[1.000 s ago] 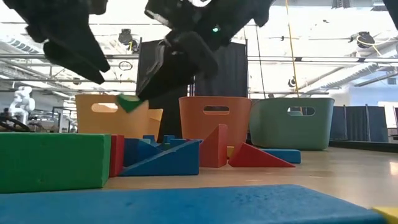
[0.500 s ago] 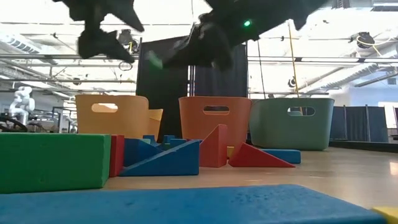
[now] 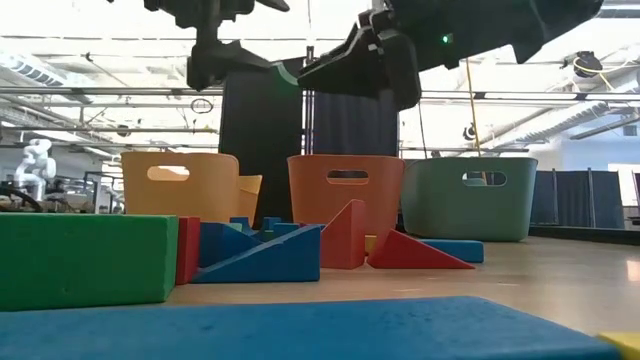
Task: Sort blocks by size
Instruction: Put the green block into the yellow bin
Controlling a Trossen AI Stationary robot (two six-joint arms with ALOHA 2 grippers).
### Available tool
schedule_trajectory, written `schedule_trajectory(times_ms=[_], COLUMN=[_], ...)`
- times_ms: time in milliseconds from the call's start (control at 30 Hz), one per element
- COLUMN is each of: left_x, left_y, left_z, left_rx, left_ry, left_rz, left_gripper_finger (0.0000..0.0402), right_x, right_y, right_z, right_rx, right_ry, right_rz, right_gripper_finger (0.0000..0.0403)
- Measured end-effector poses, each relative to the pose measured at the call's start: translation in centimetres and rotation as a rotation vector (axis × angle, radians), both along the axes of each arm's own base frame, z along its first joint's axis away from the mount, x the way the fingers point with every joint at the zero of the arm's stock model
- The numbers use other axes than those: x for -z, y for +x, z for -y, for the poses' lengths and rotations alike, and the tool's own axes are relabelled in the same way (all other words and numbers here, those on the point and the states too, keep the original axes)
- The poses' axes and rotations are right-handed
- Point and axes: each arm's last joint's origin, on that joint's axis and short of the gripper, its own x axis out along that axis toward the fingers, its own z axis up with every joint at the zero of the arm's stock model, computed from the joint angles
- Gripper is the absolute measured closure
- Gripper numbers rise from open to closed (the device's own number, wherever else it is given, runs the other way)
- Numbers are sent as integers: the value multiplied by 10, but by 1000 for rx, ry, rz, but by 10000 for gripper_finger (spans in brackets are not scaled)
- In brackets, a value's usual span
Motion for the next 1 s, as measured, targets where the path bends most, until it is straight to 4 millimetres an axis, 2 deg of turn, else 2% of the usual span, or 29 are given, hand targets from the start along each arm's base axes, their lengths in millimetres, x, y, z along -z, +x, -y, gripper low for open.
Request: schedule_trajectory(times_ms=[167,400,600,767,1000], left_x=[8,10,9,7,6], left_y=[6,14,15,16,17], left_z=[-5,-8,-8,-7,-7], left_rx=[23,61,83,108,124], left_ry=[-24,-33,-2,10,2], left_rz=[-31,14,32,59,72], left_gripper_finger=[104,84,90,124,217], right_x=[-3,-8,-9,-10,-11], right_y=[0,1,1,1,1], right_z=[-3,-3,-4,-4,-5], right_rx=[-11,7,5,-1,-7], right_ry=[-18,-18,-31,-33,-30], right_rz=[32,73,82,87,102], right_gripper_finger=[273,273,273,273,273])
